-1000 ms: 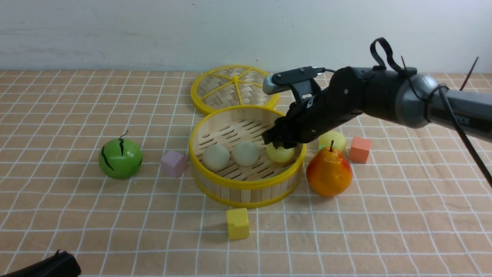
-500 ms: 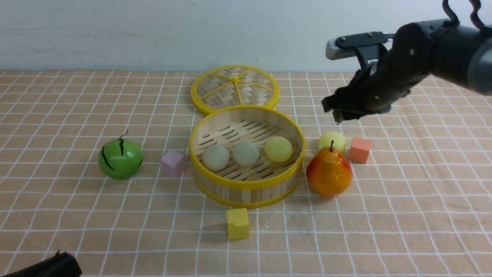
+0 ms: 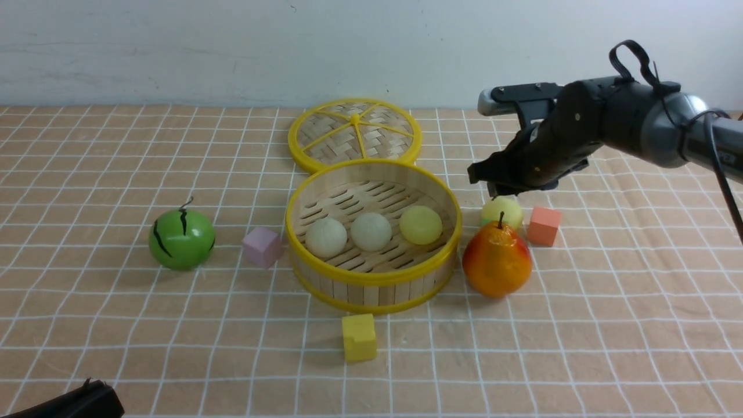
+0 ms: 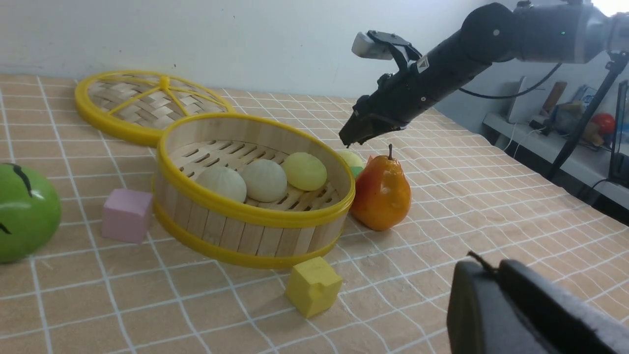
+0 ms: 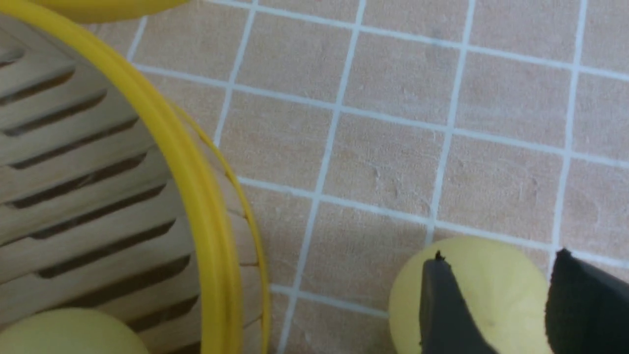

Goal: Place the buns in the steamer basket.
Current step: Use the right arm to grab a steamed stuffed bun

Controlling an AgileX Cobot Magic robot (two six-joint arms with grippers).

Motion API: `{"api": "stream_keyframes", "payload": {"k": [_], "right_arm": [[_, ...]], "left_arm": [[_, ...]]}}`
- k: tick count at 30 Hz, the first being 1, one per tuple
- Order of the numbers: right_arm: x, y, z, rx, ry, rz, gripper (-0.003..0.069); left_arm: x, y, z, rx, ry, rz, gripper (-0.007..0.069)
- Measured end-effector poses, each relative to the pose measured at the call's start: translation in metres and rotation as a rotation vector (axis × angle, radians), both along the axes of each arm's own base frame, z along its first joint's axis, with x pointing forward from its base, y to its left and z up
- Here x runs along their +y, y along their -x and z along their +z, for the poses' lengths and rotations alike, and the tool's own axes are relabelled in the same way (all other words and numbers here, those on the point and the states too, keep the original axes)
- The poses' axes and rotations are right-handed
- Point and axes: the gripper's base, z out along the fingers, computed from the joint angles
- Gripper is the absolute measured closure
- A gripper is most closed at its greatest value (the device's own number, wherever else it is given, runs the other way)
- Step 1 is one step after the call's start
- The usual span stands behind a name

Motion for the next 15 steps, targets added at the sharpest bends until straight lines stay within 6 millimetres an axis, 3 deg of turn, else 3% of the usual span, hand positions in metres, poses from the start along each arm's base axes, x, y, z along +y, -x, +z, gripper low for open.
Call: {"api": "stream_keyframes", "payload": {"k": [5,9,15], "right_arm": [[0.0,-0.008,-0.027,0.009,0.035,0.01,0.0367],[0.0,-0.01,-0.027,-0.012,0.041,0.013,0.0402],[0.0,-0.01,-0.028,-0.006,0.047,0.019,0.0627]], "left_arm": [[0.0,0.0,0.0,0.0,0.0,0.0,0.0578],[0.0,0.0,0.0,0.0,0.0,0.0,0.0578],[0.0,0.0,0.0,0.0,0.0,0.0,0.057]]}}
